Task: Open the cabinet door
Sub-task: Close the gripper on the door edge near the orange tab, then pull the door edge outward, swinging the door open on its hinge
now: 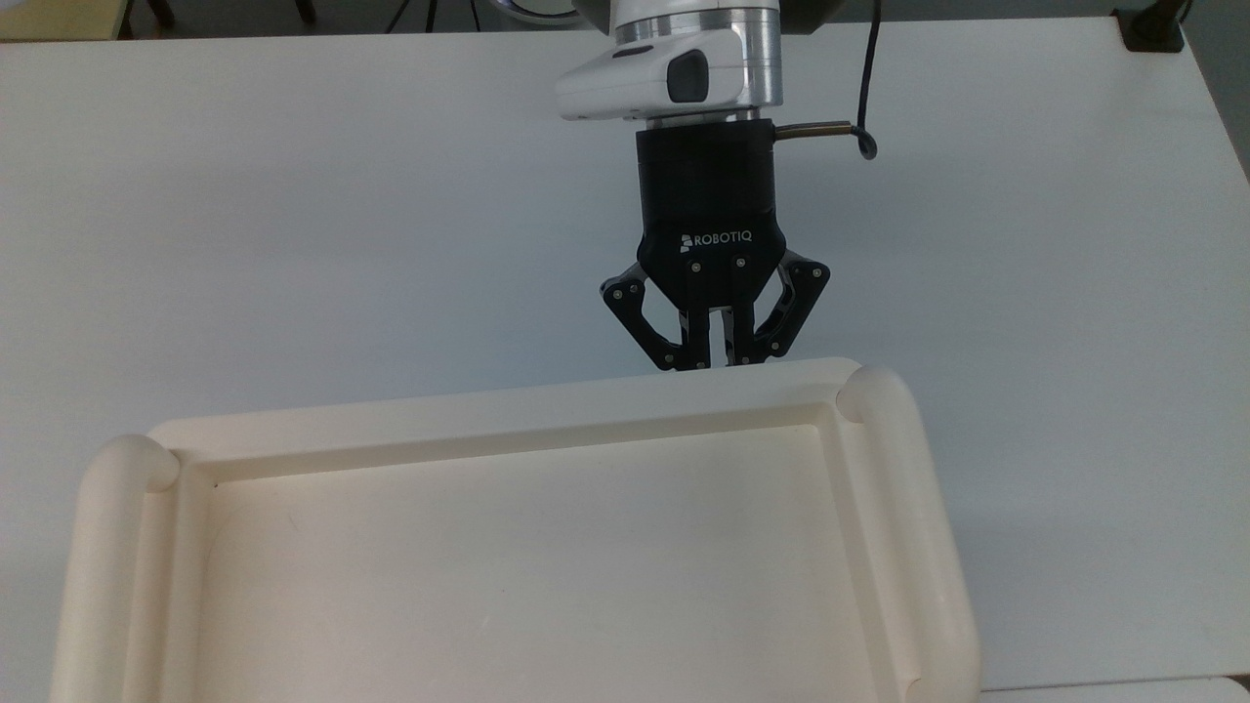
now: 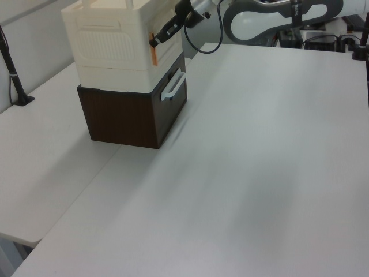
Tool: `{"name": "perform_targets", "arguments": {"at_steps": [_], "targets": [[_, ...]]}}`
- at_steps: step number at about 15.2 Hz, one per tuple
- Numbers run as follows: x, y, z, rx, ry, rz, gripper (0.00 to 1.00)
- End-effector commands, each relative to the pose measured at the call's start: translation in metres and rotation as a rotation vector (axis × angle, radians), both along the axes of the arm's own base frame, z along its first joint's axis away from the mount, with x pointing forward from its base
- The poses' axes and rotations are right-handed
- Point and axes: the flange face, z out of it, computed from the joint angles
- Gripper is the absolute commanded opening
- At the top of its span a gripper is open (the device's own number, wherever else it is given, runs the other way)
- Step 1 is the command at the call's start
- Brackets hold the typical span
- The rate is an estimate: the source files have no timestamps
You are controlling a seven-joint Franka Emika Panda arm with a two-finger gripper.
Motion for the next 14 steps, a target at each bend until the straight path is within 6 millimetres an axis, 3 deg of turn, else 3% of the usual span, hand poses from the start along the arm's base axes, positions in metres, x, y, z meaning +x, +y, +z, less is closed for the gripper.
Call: {"name": "perform_targets", "arguments": {"at_steps": [1,8,12,14], "targets": [[-0.007,-0.008,0.004,0.001,0.011,-0.023,0.12],[-0.047,-0.033,0.025,0.003,0.212,-0.049,0.12],[-0.058,-0.052,0.019,-0.013,0.313,-0.064,0.12],[-0.062,-0.07,0.016,-0.043,0.374,-0.062,0.2]]}}
